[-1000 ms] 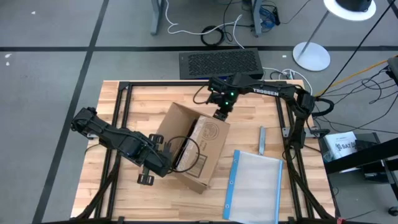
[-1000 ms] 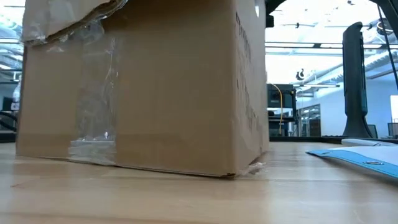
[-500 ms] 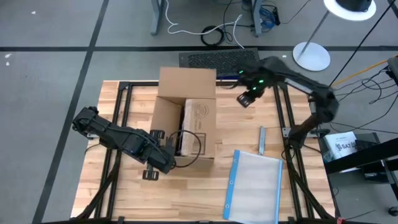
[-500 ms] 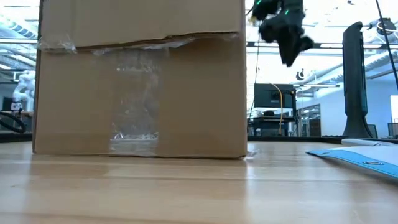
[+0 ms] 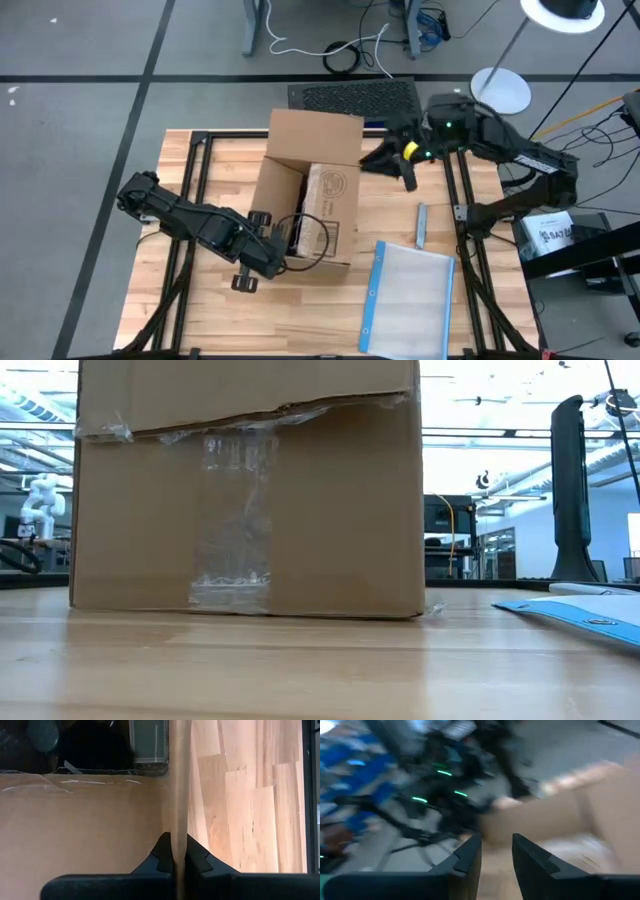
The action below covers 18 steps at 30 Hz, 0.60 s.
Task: Unpack boxes
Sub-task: Open the cardboard box using the gray cutter
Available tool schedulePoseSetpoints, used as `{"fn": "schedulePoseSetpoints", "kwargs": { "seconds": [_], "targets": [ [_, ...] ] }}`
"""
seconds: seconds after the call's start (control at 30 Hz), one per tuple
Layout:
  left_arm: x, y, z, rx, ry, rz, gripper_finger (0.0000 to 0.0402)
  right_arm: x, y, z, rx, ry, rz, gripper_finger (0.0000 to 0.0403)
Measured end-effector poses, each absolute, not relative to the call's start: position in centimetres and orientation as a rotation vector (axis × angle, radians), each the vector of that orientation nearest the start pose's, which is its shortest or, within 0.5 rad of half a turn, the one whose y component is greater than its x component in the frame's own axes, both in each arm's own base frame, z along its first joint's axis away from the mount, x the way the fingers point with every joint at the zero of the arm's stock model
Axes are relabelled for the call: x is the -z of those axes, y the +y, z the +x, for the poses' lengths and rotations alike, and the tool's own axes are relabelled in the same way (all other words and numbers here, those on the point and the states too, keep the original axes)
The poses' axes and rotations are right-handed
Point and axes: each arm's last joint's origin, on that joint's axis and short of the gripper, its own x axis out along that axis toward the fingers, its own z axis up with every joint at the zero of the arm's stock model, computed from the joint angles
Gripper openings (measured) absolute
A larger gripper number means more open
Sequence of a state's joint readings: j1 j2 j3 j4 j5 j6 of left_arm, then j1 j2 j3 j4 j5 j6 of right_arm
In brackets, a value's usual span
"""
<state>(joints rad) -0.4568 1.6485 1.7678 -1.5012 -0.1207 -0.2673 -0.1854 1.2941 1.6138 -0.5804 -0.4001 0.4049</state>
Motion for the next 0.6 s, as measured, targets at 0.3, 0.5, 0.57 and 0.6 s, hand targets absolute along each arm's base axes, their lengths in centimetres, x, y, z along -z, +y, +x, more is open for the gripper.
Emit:
{"fn": "schedulePoseSetpoints", "kwargs": {
  "seconds": [0.3, 0.5, 0.57, 0.6],
  "targets": [
    [-36.1, -12.7, 26.5, 0.139, 1.357, 0.210, 0.0007, -41.7, -5.1, 30.7, -0.235, 0.529, 0.671, 0.0115],
    [-36.2, -13.0, 27.1, 0.176, 1.300, 0.176, 0.0007, -40.9, -5.4, 30.8, -0.205, 0.585, 0.710, 0.0106],
    [-36.6, -13.1, 27.1, 0.161, 1.295, 0.129, 0.0008, -41.0, -5.2, 30.2, -0.204, 0.604, 0.707, 0.0102],
    [-36.8, -13.1, 27.2, 0.152, 1.289, 0.099, 0.0012, -41.2, -5.0, 29.9, -0.205, 0.611, 0.702, 0.0100]
  ]
}}
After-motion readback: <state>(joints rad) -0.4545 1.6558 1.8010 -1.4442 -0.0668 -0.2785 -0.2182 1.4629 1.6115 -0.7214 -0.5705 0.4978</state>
